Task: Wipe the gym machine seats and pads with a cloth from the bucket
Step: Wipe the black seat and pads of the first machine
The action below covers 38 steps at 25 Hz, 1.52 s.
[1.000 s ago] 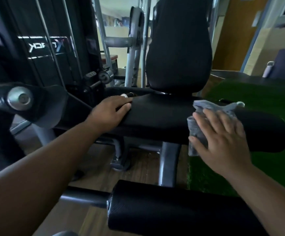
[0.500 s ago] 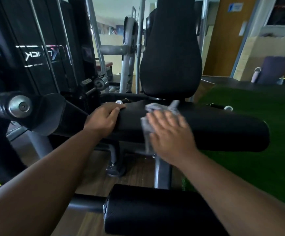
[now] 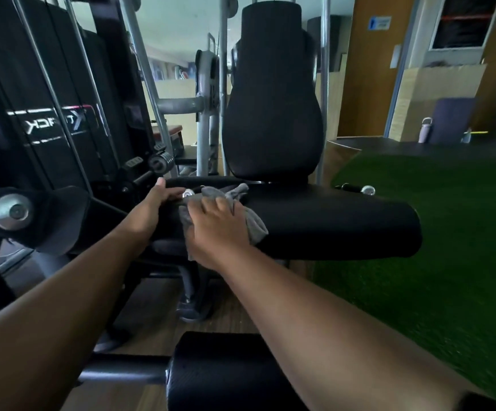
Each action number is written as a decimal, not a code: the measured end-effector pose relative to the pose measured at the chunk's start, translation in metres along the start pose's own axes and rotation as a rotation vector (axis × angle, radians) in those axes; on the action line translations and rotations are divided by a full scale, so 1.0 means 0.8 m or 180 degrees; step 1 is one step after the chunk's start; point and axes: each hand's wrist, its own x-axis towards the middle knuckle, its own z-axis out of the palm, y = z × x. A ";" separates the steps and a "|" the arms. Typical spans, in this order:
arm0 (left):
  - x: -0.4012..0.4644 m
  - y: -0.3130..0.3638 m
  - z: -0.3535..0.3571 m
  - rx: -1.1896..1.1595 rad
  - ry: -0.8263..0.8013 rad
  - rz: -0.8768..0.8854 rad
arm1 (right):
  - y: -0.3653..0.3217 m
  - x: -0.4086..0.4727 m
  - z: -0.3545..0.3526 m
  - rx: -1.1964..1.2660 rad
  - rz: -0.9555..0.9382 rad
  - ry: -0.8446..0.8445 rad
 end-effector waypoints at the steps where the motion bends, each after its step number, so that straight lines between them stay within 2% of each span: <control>1: -0.006 0.004 -0.003 0.0177 0.0029 0.0075 | 0.004 0.001 -0.015 0.0327 -0.0130 -0.0001; 2: -0.014 0.007 -0.006 0.0691 0.0267 0.0317 | 0.016 -0.004 -0.035 0.0705 -0.0250 0.0067; 4: -0.031 0.011 0.002 0.2012 0.1015 0.1440 | 0.060 -0.022 -0.073 0.1207 -0.0243 0.0333; 5: -0.045 0.014 0.022 0.2423 0.0950 0.2002 | 0.094 -0.027 -0.089 0.1155 -0.0048 0.0492; 6: -0.053 0.017 0.050 0.2824 0.0702 0.2244 | 0.128 -0.030 -0.102 0.0920 0.0183 0.0533; 8: -0.052 0.004 0.107 0.3675 0.0443 0.2052 | 0.173 -0.032 -0.116 0.0328 0.0778 -0.0001; 10: -0.045 -0.009 0.146 0.4183 0.0616 0.1776 | 0.188 -0.028 -0.116 0.0023 0.1073 -0.0569; 14: -0.028 -0.027 0.128 0.4155 0.0751 0.2204 | 0.198 -0.010 -0.102 -0.0257 0.0911 -0.0765; 16: -0.020 -0.023 0.101 0.4168 0.0631 0.2105 | 0.203 -0.008 -0.096 -0.0393 0.0804 -0.0767; 18: -0.007 -0.008 0.075 0.4097 0.0435 0.1717 | 0.208 -0.005 -0.094 -0.0426 0.0617 -0.0682; 20: 0.007 0.006 0.052 0.3932 0.0258 0.1303 | 0.218 -0.001 -0.103 -0.0250 0.0580 -0.0898; 23: 0.042 0.020 0.040 0.3816 -0.0037 0.0729 | 0.261 0.013 -0.125 -0.0485 0.1262 -0.1501; 25: 0.074 0.024 0.046 0.3704 -0.0291 -0.0208 | 0.279 0.012 -0.126 -0.0562 0.1839 -0.1582; 26: 0.096 0.030 0.053 0.3654 -0.0443 -0.0737 | 0.281 0.011 -0.125 -0.0501 0.1934 -0.1574; 28: 0.141 0.046 0.079 0.3711 -0.0704 -0.1190 | 0.276 0.008 -0.123 -0.0367 0.1926 -0.1610; 29: 0.156 0.055 0.100 0.3906 -0.0909 -0.1166 | 0.274 0.008 -0.124 -0.0323 0.1907 -0.1641; 31: 0.162 0.073 0.147 0.4482 -0.1494 -0.0572 | 0.276 0.010 -0.127 -0.0311 0.1887 -0.1679; 33: 0.125 0.089 0.163 0.4465 -0.2054 0.0051 | 0.279 0.013 -0.131 -0.0312 0.1880 -0.1758; 35: 0.080 0.082 0.132 0.4102 -0.1909 0.0297 | 0.276 0.011 -0.131 -0.0291 0.1872 -0.1777; 36: 0.075 0.073 0.107 0.4072 -0.1742 0.0282 | 0.275 0.012 -0.131 -0.0283 0.1867 -0.1779; 38: 0.106 0.051 0.070 0.4308 -0.1857 0.0162 | 0.277 0.014 -0.130 -0.0329 0.1876 -0.1818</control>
